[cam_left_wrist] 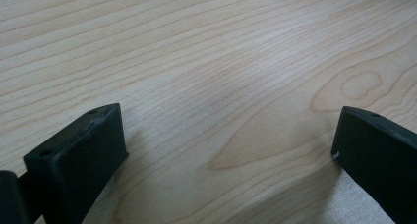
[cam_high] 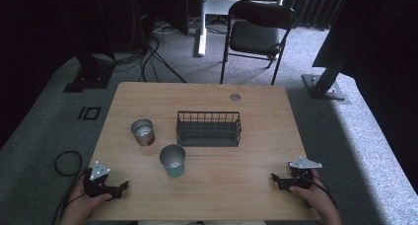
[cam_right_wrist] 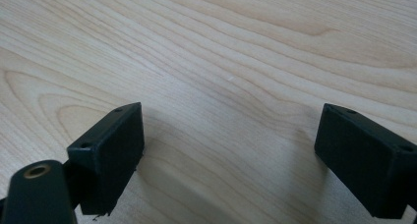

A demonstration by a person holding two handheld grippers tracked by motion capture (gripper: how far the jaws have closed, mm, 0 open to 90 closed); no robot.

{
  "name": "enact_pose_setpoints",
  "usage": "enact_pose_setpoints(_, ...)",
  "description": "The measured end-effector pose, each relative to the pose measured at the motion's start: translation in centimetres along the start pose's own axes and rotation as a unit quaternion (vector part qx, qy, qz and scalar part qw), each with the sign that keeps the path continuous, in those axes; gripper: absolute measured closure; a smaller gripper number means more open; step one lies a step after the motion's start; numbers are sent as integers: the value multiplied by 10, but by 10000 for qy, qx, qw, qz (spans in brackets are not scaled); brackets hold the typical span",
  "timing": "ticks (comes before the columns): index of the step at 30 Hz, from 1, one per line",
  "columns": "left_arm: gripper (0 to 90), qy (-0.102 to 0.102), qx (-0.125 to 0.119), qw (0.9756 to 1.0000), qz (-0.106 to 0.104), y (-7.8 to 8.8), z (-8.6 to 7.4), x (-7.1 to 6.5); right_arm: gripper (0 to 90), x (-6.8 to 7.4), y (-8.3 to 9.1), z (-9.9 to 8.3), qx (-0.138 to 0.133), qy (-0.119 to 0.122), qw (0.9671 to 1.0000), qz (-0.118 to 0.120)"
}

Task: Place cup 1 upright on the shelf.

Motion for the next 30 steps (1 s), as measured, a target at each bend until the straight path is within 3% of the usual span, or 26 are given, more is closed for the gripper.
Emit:
enact_pose_setpoints(23,5,0,1,10000,1,0,0,0,111,3,2,-2,23,18,10000,66)
enact_pose_setpoints(30,5,0,1,10000,1,0,0,0,112,8,-1,4,37,124,9996,238)
Point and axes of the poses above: each handheld gripper's, and its own axes: y roughly backward along the jaws, z roughly out of its top, x roughly to its left, the point moved 1 cm from there along -y, roughly forward along the jaws, and after that the axes turned 13 degrees about z, right-handed, at the moved point
